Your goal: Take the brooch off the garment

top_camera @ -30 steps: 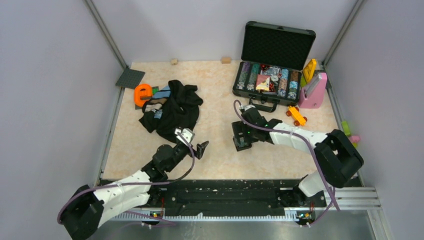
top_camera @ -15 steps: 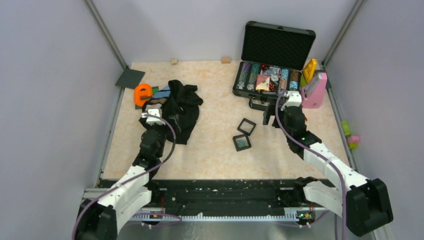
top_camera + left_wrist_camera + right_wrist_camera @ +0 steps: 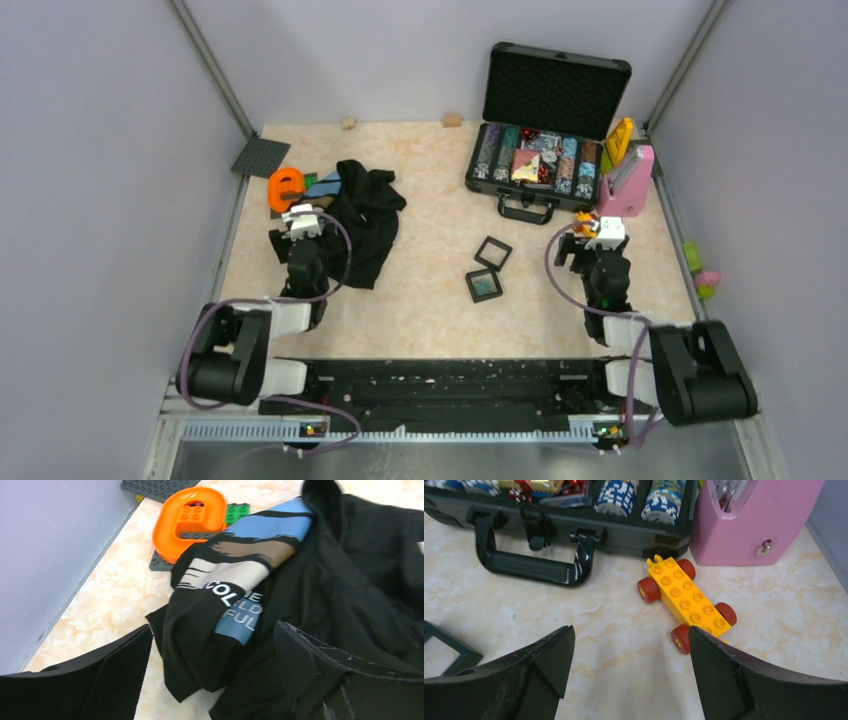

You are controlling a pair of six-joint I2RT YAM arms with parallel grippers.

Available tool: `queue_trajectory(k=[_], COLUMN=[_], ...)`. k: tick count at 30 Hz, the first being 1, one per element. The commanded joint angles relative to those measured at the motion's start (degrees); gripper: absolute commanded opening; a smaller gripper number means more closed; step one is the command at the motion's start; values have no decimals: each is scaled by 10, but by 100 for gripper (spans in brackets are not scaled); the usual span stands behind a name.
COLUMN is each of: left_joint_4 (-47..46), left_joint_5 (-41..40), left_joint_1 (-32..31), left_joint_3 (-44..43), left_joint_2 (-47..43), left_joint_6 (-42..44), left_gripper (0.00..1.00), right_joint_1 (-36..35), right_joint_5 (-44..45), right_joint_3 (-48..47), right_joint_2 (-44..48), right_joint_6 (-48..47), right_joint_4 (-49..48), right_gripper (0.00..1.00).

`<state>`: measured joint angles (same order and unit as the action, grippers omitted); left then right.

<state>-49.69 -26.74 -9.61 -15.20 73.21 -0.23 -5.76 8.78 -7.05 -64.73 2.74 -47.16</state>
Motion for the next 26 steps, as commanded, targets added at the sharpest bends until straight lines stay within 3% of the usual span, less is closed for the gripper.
queue_trajectory(k=[1,3,4,6,7,10,12,26], left_joint_4=[-166,-224,-230,-123,-105,-145,-150,-147], left_joint_5=[4,57,65,98,101,37,36,37], left_joint_1=[53,75,74,76,77,78,79,79], left_joint_3=[15,23,18,-12,-16,-9,-7,-9], left_joint_2=[75,121,127,103,97,113,114,114], left_joint_6=[-21,-23,-14,-23,-25,-40,-41,-40], left_gripper=[94,92,92,89,86,94,98,99], right_joint_1=[12,13,13,14,13,14,14,14], right_joint_5=[1,26,31,43,48,37,37,38], right_joint_3=[3,-2,-10,-33,-27,-29,-30,-29], right_joint_2=[-143,-198,-187,-187,-190,-189,-188,-188], right_joint_6=[-48,-44,-37,-32,-32,-34,-32,-33], right_joint_4=[-266,-311,-272,-231,-245,-240,-235,-238], right_gripper=[84,84,86,86,97,99,99,99])
